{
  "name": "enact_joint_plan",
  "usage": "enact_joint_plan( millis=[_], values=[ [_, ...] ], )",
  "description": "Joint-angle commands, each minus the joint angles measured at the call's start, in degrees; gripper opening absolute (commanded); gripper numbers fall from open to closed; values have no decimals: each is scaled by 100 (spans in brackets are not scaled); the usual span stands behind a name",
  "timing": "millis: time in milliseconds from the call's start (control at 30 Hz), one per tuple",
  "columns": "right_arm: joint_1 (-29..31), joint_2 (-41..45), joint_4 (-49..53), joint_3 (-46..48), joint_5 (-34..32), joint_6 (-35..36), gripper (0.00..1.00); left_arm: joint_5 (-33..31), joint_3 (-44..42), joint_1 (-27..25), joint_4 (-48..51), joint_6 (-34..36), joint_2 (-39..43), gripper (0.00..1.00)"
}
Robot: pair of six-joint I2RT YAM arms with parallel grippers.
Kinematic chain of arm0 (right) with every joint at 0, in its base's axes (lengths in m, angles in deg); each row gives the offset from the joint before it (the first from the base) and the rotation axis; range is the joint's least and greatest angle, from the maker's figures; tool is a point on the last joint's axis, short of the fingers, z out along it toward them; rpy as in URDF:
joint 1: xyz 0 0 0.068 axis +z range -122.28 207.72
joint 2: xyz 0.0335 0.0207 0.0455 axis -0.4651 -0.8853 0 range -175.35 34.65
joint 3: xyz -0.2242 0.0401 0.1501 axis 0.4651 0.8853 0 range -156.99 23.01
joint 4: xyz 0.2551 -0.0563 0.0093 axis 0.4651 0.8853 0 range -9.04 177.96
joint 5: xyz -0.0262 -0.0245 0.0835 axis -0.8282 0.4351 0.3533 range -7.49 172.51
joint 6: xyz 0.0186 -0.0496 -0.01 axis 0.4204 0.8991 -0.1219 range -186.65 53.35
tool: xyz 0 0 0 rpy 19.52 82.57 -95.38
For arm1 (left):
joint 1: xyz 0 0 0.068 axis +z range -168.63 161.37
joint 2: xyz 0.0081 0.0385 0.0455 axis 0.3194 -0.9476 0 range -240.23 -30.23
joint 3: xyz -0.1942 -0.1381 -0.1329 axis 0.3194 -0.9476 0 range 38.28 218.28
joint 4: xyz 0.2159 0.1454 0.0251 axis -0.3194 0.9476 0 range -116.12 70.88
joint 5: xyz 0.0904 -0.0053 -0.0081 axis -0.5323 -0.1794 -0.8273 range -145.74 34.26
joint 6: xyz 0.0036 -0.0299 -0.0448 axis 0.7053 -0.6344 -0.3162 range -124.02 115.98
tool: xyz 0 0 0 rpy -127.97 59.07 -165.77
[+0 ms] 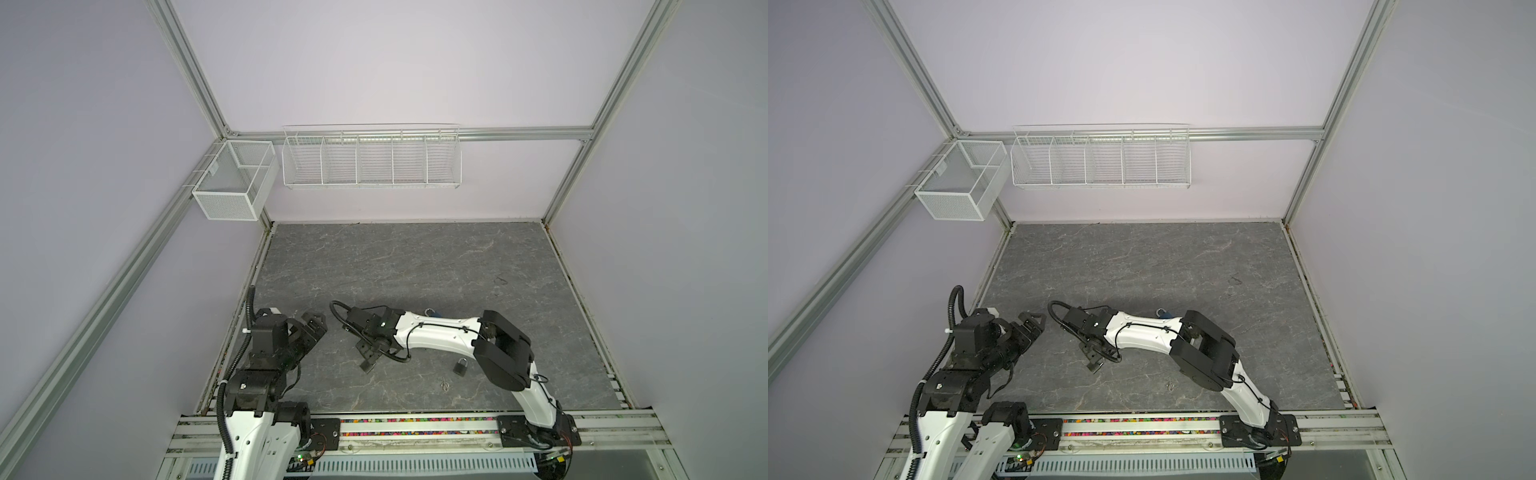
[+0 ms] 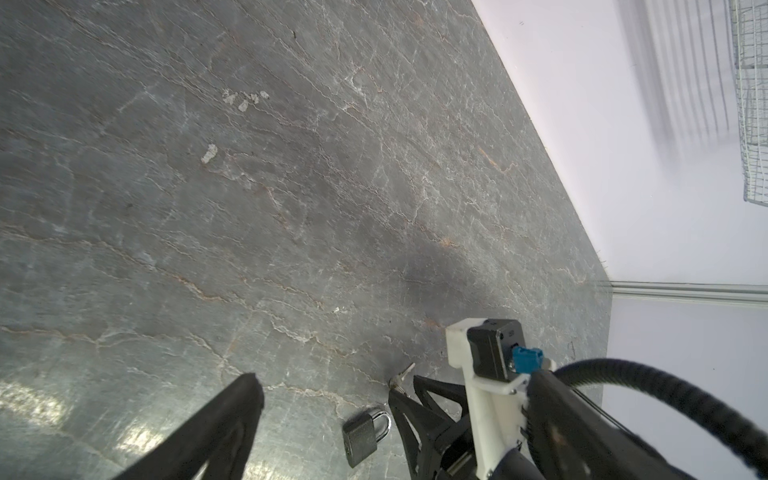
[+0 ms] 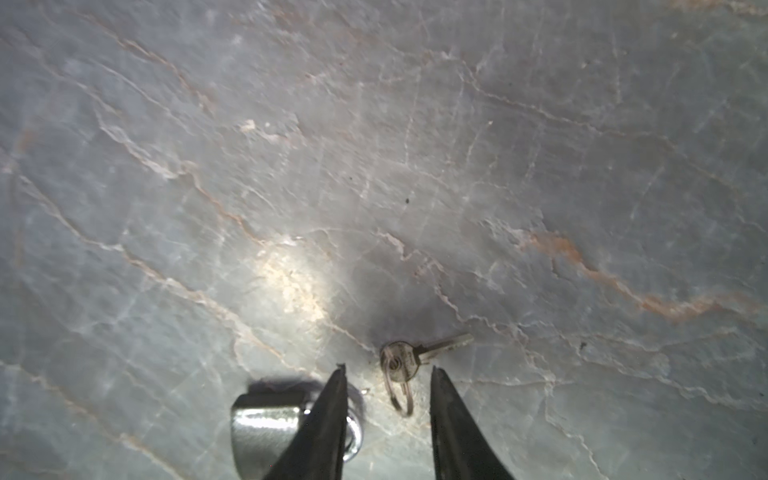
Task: Unlock with the key
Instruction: 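Lower the right gripper onto the key ring and close on it, then lift the key with the right gripper while the left gripper rises toward it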
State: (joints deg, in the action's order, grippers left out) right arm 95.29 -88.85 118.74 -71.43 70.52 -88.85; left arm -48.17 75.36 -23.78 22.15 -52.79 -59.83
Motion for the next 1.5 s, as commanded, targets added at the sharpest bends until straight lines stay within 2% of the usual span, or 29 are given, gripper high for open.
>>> enact_joint_plan(
  millis=[0, 200, 833, 1200, 1400, 1467],
  values=[
    [-50, -148, 221, -170, -85, 243, 34, 49, 45, 9, -19, 96, -28, 100],
    [-91, -252, 239, -181, -9, 311, 30, 34, 19, 9, -37, 96, -28, 100],
    [-92, -83, 280, -207, -46, 391, 7, 92, -87, 7, -149, -56, -28, 100],
    [-337, 1470, -270, 614, 555, -121, 7, 520, -153, 5, -469, -367, 33, 100],
    [-710, 2444, -439, 1064, 1062, -963, 7, 1139, -444, -74, -1728, -669, -108, 100],
    [-879, 2730, -565, 1227, 1284, -1288, 7, 1044, -482, -306, -2257, -669, -187, 99]
  ],
)
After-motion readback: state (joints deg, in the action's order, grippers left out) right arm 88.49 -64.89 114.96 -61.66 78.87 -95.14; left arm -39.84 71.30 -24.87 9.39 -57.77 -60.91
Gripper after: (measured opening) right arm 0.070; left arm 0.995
